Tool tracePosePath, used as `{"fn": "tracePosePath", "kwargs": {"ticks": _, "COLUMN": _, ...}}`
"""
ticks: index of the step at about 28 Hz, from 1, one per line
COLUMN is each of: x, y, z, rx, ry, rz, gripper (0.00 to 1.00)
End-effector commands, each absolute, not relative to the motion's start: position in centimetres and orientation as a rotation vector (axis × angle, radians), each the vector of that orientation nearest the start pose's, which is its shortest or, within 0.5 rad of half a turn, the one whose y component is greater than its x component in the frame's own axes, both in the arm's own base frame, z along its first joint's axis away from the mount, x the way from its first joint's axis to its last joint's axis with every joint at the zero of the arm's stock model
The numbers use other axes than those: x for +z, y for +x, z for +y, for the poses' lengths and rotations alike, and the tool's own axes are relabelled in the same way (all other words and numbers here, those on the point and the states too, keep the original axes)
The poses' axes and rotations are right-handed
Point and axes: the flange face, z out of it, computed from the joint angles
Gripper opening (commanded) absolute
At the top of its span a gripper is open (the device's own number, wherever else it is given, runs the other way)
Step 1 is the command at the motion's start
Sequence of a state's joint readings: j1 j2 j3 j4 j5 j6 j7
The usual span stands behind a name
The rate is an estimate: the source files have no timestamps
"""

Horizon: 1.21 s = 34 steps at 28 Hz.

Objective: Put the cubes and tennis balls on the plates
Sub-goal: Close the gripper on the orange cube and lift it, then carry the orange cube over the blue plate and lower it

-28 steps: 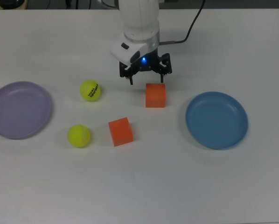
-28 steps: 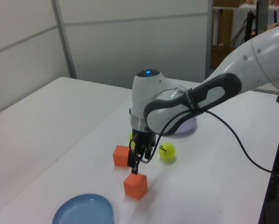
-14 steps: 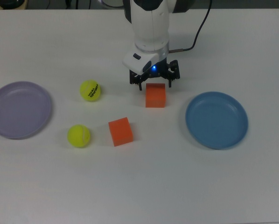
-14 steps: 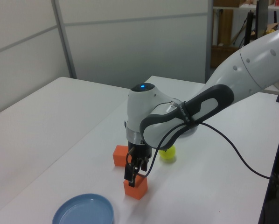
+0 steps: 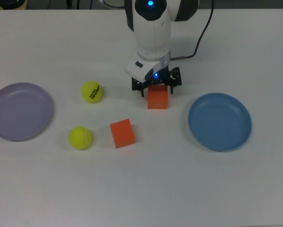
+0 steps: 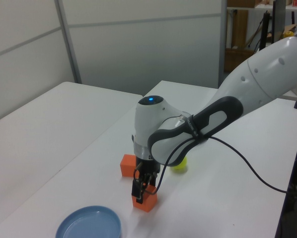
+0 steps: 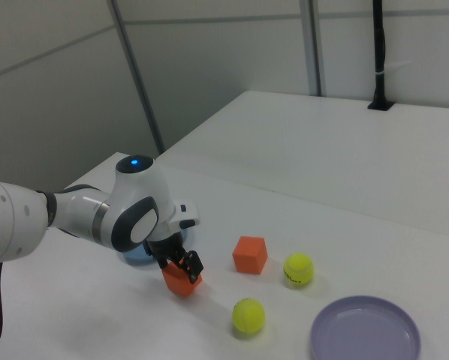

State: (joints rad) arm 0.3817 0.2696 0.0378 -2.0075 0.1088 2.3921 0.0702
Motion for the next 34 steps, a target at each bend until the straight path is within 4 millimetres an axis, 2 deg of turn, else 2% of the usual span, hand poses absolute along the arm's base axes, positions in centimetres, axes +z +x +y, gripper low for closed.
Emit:
{"fn": "tracePosePath", "kwargs": {"ticks": 1, "x": 32.2, "y": 55.8, "z": 25.5, "rx": -0.165, "ry": -2.980, "rz": -0.434, "gripper": 1.00}}
{"fn": "tracePosePath", "kwargs": {"ticks": 4, "x": 32.2, "y": 55.9, "z": 25.7, "rx": -0.170, "ry": -2.980, "rz": -0.415, "gripper": 0.63}}
{"fn": "tracePosePath", "kwargs": {"ticks": 6, "x": 32.6, "y": 56.1, "z": 25.8, "rx": -0.179, "ry": -2.977, "rz": -0.404, "gripper": 0.30}}
{"fn": "tracePosePath", "kwargs": {"ticks": 7, "x": 32.8, "y": 56.2, "z": 25.9, "rx": -0.184, "ry": -2.976, "rz": -0.390, "gripper": 0.07}}
{"fn": "tracePosePath", "kwargs": {"ticks": 8, "x": 32.9, "y": 56.3, "z": 26.0, "rx": -0.189, "ry": -2.975, "rz": -0.388, "gripper": 0.01}}
{"fn": "tracePosePath", "kwargs": {"ticks": 11, "x": 34.0, "y": 56.6, "z": 26.2, "rx": -0.216, "ry": -2.966, "rz": -0.390, "gripper": 0.00}}
{"fn": "tracePosePath", "kwargs": {"ticks": 14, "x": 37.4, "y": 57.5, "z": 26.9, "rx": -0.300, "ry": -2.939, "rz": -0.404, "gripper": 0.00}}
{"fn": "tracePosePath", "kwargs": {"ticks": 16, "x": 38.8, "y": 58.1, "z": 27.2, "rx": -0.340, "ry": -2.925, "rz": -0.402, "gripper": 0.00}}
{"fn": "tracePosePath", "kwargs": {"ticks": 17, "x": 40.3, "y": 58.6, "z": 27.8, "rx": -0.379, "ry": -2.909, "rz": -0.398, "gripper": 0.00}}
{"fn": "tracePosePath", "kwargs": {"ticks": 21, "x": 41.4, "y": 58.3, "z": 30.1, "rx": -0.401, "ry": -2.882, "rz": -0.396, "gripper": 0.00}}
{"fn": "tracePosePath", "kwargs": {"ticks": 22, "x": 42.0, "y": 58.2, "z": 31.3, "rx": -0.416, "ry": -2.873, "rz": -0.399, "gripper": 0.00}}
{"fn": "tracePosePath", "kwargs": {"ticks": 26, "x": 42.2, "y": 58.4, "z": 34.5, "rx": -0.440, "ry": -2.865, "rz": -0.407, "gripper": 0.00}}
{"fn": "tracePosePath", "kwargs": {"ticks": 27, "x": 41.7, "y": 58.6, "z": 36.2, "rx": -0.452, "ry": -2.874, "rz": -0.409, "gripper": 0.00}}
{"fn": "tracePosePath", "kwargs": {"ticks": 30, "x": 41.0, "y": 58.9, "z": 38.4, "rx": -0.481, "ry": -2.897, "rz": -0.400, "gripper": 0.00}}
{"fn": "tracePosePath", "kwargs": {"ticks": 31, "x": 39.7, "y": 58.7, "z": 39.7, "rx": -0.488, "ry": -2.918, "rz": -0.413, "gripper": 0.00}}
{"fn": "tracePosePath", "kwargs": {"ticks": 34, "x": 38.4, "y": 58.7, "z": 40.7, "rx": -0.498, "ry": -2.944, "rz": -0.416, "gripper": 0.00}}
